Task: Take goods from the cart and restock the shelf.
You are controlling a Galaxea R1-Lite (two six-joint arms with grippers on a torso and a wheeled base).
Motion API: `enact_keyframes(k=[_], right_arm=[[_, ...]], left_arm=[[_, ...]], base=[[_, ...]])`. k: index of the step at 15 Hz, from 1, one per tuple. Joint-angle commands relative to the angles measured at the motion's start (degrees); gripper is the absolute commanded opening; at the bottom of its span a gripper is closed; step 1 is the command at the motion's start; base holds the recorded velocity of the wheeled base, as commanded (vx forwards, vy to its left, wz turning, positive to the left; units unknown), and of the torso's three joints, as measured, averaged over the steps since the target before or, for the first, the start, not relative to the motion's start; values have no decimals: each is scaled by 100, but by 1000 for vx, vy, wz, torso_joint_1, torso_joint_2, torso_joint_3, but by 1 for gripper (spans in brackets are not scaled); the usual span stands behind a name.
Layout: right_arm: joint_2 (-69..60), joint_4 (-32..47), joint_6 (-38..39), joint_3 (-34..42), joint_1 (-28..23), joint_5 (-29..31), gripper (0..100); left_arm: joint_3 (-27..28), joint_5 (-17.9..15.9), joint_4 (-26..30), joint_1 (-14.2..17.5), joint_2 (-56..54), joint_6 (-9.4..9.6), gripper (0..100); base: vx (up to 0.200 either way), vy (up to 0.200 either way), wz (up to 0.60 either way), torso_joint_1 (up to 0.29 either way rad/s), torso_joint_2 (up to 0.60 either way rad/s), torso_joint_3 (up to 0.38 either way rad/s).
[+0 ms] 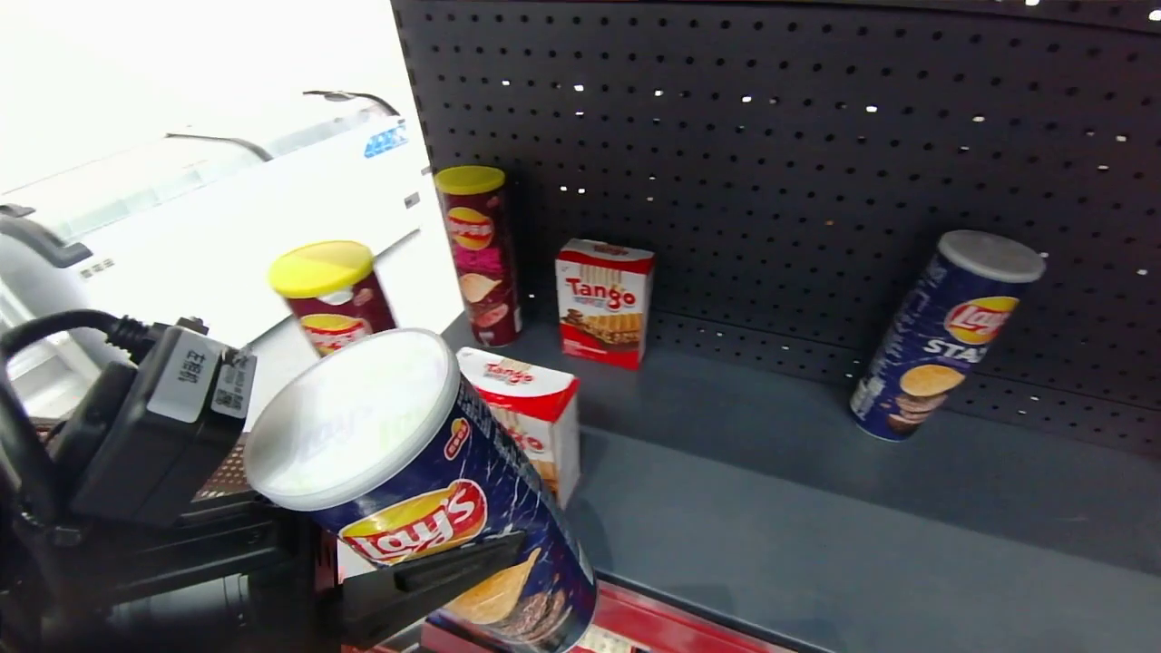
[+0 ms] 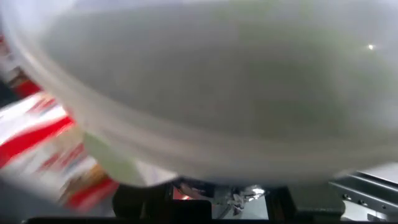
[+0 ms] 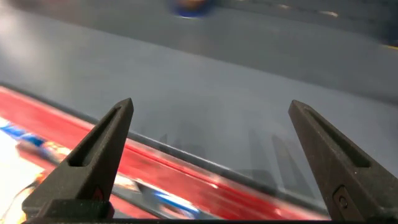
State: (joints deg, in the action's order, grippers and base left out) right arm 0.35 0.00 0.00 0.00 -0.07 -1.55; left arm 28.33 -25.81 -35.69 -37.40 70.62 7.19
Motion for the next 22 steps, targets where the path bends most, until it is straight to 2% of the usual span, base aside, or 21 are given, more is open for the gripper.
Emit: enact_keyframes(k=[1,6,15,19,20,21,22], right_arm=[[9,0,0,0,-1,-3,100],[9,9,0,0,-1,-3,100],[9,0,0,0,-1,-3,100],[44,26,-9,-9,16,-3,100],[193,0,18,-220,7,-74,100],[764,-62,35,-791,25,-118,100],[1696,-105,18,-1459,78,-460,100]], left_arm=[[6,-12,1,-48,57,28,0],[23,-3,1,-48,75,28,0],[-21,6,19,49,31,19,0],[-65,14,36,207,31,10,0],[-135,14,27,260,31,10,0],[-126,14,19,365,31,1,0],[-135,6,19,514,31,-7,0]], base=[[0,0,-600,-2,7,-2],[0,0,-600,4,4,5],[0,0,0,0,0,0],[0,0,0,0,0,0],[0,0,0,0,0,0],[0,0,0,0,0,0],[0,0,0,0,0,0]])
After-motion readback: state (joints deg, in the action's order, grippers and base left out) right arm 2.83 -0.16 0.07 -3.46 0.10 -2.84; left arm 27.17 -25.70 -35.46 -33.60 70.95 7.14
